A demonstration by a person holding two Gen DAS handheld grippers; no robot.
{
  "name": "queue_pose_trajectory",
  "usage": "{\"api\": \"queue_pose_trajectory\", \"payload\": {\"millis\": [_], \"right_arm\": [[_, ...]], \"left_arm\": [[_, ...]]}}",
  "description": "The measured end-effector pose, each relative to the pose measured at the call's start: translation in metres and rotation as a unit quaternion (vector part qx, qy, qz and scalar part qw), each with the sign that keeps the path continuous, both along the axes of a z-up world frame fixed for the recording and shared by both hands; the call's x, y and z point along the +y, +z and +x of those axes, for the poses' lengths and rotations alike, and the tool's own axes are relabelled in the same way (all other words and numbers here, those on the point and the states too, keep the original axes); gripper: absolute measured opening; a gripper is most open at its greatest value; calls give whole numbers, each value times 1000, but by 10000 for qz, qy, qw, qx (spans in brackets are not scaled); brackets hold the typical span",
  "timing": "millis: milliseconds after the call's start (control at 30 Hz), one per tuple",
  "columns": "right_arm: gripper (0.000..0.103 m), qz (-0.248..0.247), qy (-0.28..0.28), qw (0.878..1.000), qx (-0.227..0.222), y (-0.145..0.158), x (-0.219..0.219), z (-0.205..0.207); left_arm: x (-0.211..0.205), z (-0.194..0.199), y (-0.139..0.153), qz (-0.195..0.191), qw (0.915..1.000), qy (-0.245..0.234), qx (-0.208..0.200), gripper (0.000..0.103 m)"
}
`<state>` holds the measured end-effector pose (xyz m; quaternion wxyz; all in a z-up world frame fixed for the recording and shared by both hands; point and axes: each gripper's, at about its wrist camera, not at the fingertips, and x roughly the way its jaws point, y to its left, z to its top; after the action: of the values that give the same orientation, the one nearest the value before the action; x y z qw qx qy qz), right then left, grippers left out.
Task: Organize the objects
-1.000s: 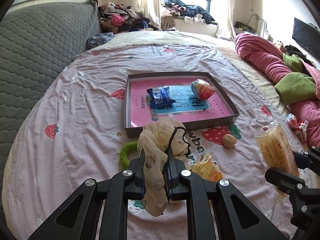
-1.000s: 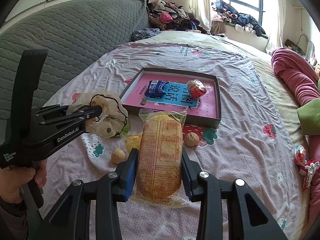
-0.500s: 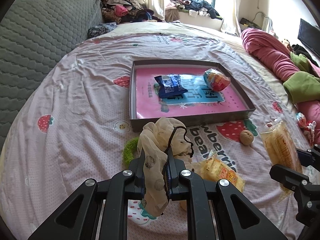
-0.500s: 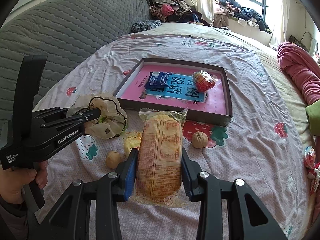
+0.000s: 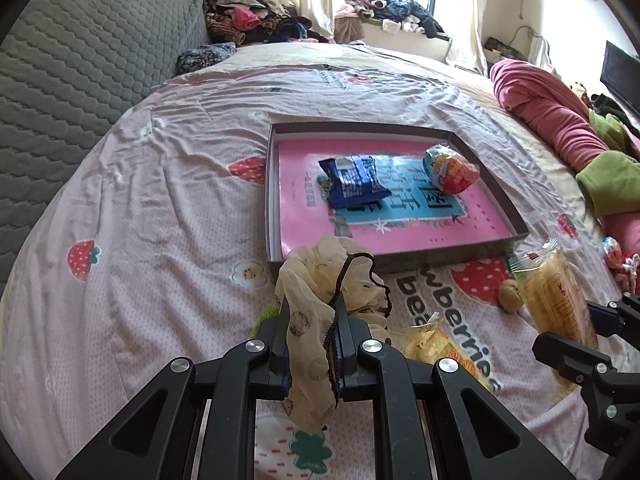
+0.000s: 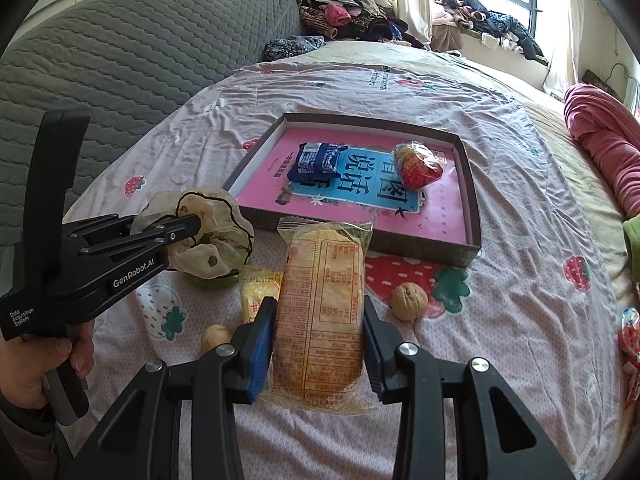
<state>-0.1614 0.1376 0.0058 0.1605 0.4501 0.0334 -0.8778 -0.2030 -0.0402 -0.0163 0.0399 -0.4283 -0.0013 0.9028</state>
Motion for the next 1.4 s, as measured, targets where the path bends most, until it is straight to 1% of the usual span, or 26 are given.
{"api": "queue_pose_trajectory", "payload": {"millis": [433, 800, 1033, 1400], "right_arm": [[40, -26, -42, 10000, 26, -3, 7, -29], [40, -10, -93, 9998, 156, 5, 17, -54], [40, -6, -94, 9998, 192, 4, 20, -74], [40, 41, -134, 9998, 138, -11, 22, -105]], "left_arm": [[15, -31, 4, -73, 9999, -74, 108, 15], [32, -55, 11, -68, 9996, -142, 233, 15], [40, -71, 8, -81, 9995, -152, 251, 15], [41, -93, -7, -67, 9998, -71, 199, 15]]}}
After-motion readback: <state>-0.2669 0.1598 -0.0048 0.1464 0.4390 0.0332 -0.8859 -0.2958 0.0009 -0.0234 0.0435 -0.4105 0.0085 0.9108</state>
